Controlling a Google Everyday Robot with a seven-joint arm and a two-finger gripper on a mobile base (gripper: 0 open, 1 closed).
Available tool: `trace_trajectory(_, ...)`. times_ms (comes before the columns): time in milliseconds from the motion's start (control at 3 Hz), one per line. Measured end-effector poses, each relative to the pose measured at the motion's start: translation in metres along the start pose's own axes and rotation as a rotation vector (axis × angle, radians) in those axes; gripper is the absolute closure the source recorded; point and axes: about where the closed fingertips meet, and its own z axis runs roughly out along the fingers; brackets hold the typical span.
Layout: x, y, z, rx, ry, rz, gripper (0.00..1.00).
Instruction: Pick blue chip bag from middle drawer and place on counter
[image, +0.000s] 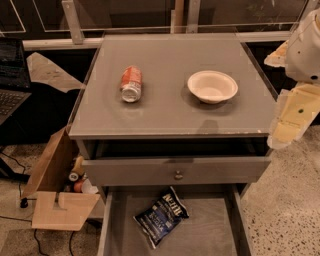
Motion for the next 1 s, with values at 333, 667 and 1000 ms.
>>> trace_trajectory(333,0.0,0.0,0.0,0.0,0.0,0.0,0.0)
trace_trajectory(667,-0.004,0.006,0.006,-0.017,-0.038,-0.063,0.0)
trace_trajectory(1000,-0.012,0.029,0.027,-0.074,-0.125,-0.209,0.0)
